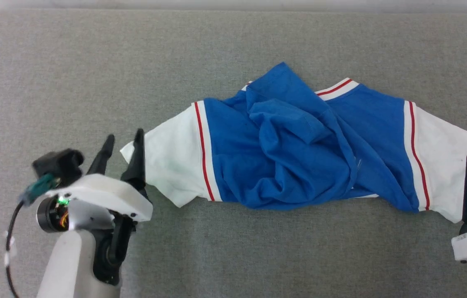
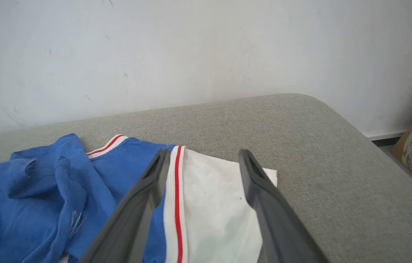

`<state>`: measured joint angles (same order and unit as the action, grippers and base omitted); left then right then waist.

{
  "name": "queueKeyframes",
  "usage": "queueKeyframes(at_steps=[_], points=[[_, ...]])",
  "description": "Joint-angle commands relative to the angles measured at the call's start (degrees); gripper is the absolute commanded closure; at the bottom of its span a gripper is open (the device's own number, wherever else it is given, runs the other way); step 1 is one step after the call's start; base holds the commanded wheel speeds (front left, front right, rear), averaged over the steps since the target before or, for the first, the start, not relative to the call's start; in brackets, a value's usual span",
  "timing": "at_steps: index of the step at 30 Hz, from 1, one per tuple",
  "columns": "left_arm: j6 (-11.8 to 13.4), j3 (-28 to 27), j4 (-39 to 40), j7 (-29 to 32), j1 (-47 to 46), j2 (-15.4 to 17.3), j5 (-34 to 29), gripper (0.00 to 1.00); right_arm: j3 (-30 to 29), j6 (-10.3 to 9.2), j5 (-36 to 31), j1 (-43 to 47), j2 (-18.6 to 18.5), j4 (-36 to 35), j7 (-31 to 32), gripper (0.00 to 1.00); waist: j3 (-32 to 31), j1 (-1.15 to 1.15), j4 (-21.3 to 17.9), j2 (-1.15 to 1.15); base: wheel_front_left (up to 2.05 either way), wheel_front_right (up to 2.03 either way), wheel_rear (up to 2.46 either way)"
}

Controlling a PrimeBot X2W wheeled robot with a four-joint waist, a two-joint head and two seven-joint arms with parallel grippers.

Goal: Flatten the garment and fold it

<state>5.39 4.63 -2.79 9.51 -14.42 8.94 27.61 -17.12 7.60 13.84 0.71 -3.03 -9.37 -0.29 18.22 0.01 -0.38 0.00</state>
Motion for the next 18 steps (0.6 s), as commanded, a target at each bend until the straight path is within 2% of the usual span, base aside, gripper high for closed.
queueKeyframes(at_steps=[1, 4, 7, 13, 18], points=[[0.31, -1.69, 1.85, -4.45, 1.81, -1.26, 0.94, 0.00, -0.14, -0.11, -0.32, 0.21, 0.15, 0.02, 0.25, 0.00, -0.80, -0.01, 0.55, 0.00, 0.00, 0.00, 0.00], [1.19, -4.65, 6.12, -14.17, 5.13, -2.37, 0.15, 0.00, 0.29, -0.11, -0.54, 0.56, 0.15, -0.13, 0.75, 0.00, -2.03, -0.01, 1.30, 0.00, 0.00, 0.00, 0.00], [2.70, -6.21, 9.98, -20.71, 10.19, -2.68, -2.49, 0.00, 2.02, -0.11, -1.38, -0.01, 0.15, -1.51, 2.19, 0.00, -2.81, -0.01, 2.12, 0.00, 0.00, 0.00, 0.00], [4.19, -5.86, 12.54, -23.36, 17.10, -3.81, -4.81, 0.00, 10.60, -0.11, -2.82, -6.41, 0.12, -4.50, 10.64, 0.00, -2.48, -0.01, 4.80, 0.00, 0.00, 0.00, 0.00], [3.99, -3.99, 11.62, -23.96, 16.87, -4.82, -4.25, 0.00, 17.45, -0.11, -2.11, -14.39, -2.20, -1.30, 20.38, 0.00, -1.67, -0.01, 7.80, 0.00, 0.00, 0.00, 0.00]])
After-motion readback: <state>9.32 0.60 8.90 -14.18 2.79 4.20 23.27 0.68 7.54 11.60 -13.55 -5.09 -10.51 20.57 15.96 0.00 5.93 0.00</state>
